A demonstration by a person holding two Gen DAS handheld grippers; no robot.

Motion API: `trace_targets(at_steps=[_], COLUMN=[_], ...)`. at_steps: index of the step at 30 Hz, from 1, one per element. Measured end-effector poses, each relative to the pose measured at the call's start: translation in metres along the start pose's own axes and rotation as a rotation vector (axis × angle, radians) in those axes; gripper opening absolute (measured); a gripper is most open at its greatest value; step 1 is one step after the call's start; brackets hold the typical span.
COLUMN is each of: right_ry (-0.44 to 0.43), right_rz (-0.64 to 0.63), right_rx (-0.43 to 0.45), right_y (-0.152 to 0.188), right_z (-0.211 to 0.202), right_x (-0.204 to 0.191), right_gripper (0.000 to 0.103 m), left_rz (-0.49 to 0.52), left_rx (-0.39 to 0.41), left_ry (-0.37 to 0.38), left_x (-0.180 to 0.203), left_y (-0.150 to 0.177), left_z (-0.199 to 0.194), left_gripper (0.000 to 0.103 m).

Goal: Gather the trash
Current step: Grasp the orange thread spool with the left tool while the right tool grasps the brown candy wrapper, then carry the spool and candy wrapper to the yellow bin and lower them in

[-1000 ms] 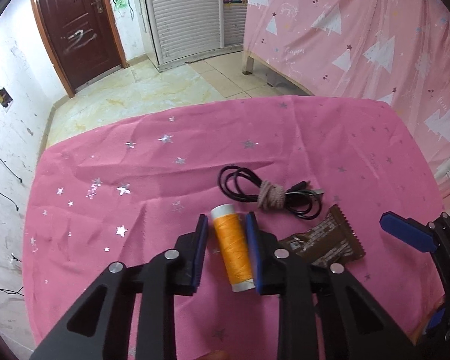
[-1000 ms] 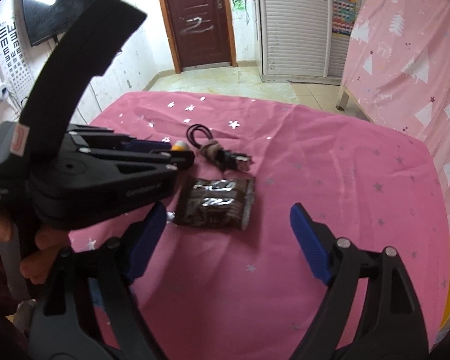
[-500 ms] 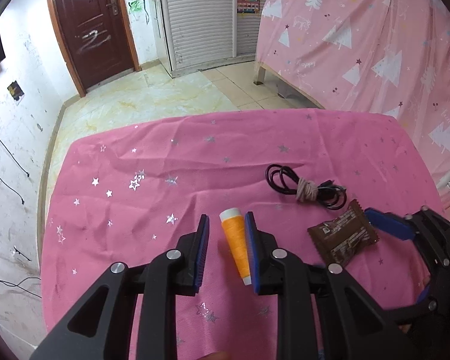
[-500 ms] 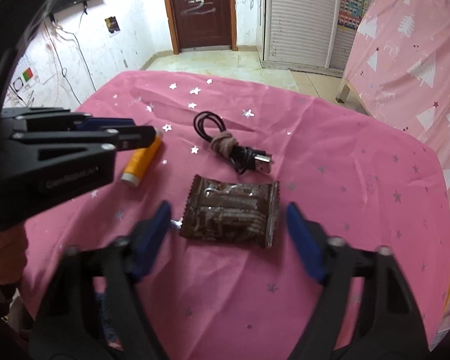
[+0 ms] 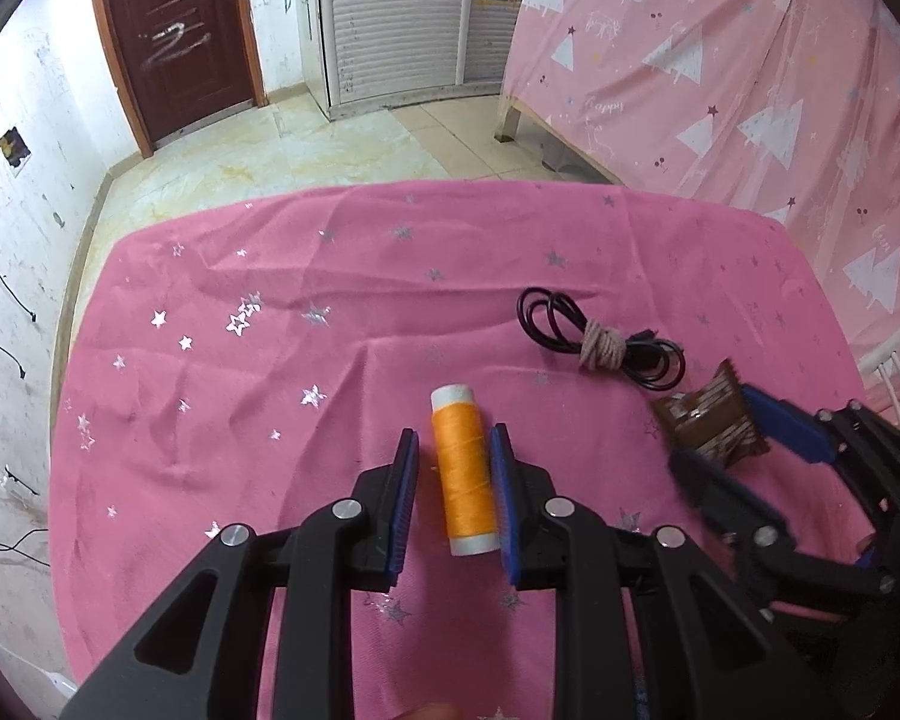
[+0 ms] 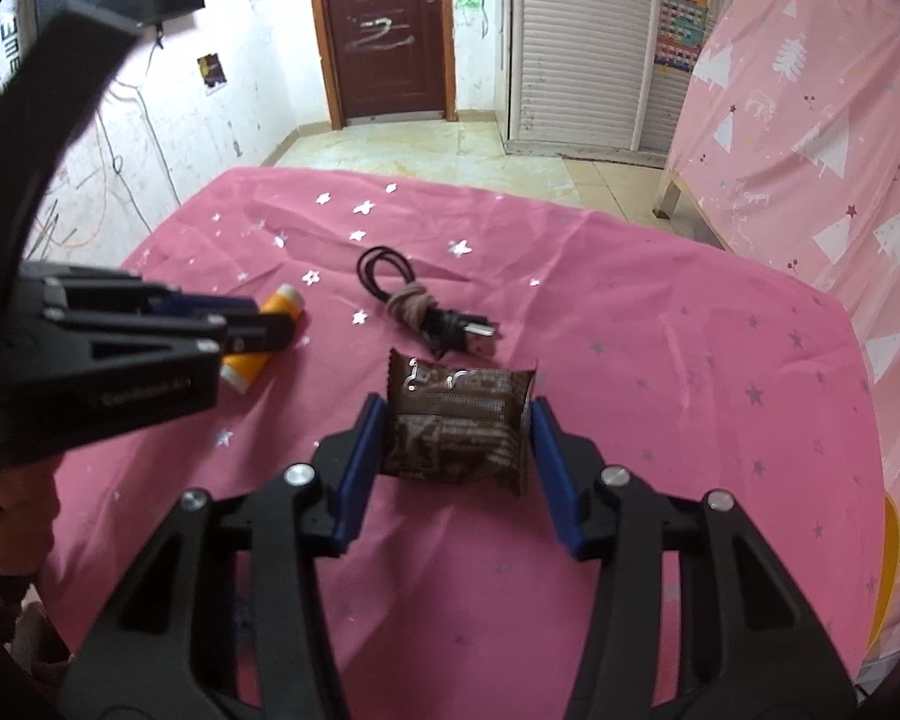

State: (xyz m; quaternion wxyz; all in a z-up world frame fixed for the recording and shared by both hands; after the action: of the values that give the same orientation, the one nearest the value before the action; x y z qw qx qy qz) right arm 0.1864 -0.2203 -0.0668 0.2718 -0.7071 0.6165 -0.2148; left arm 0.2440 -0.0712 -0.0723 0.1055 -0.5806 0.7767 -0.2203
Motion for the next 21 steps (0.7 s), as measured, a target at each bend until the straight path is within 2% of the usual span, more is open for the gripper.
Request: trace_targets(at_steps=[11,13,21], right_ry=[-0.006,-0.004,0.002], right_rz=[0.083,0.09,0.143], right_rx=[0.061,0.067,0.102], right_y=[0.001,0.003,0.008], right_z=[-0.019,-0.021,-0.035], right_x=[0.031,0.034,0.063], right_gripper=[0.047,0.047,0.047], left_rz=[0.049,0.048,0.055], left_rx=[0.019,0.019,0.052], left_ry=[-0.059,-0.064,-0.055], left_x=[0.025,0.027,0.042], left_y=[0.006,0.006,0.001], left_z=[0.0,-0.001,-0.02], left_gripper=[0.017,0.01,0.009])
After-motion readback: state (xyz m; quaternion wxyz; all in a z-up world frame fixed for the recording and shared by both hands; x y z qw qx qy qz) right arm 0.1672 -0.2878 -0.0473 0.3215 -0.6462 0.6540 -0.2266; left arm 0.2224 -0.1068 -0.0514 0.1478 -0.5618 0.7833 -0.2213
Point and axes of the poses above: each gripper's, at about its wrist camera, not at the fingertips, and z roughly the way its jaws point, x to its right, y to its underside, the point moved 5 cm from there along z, roughly the way its jaws point, and after that the axes turned 2 degrees about y, right-handed, at the moved point
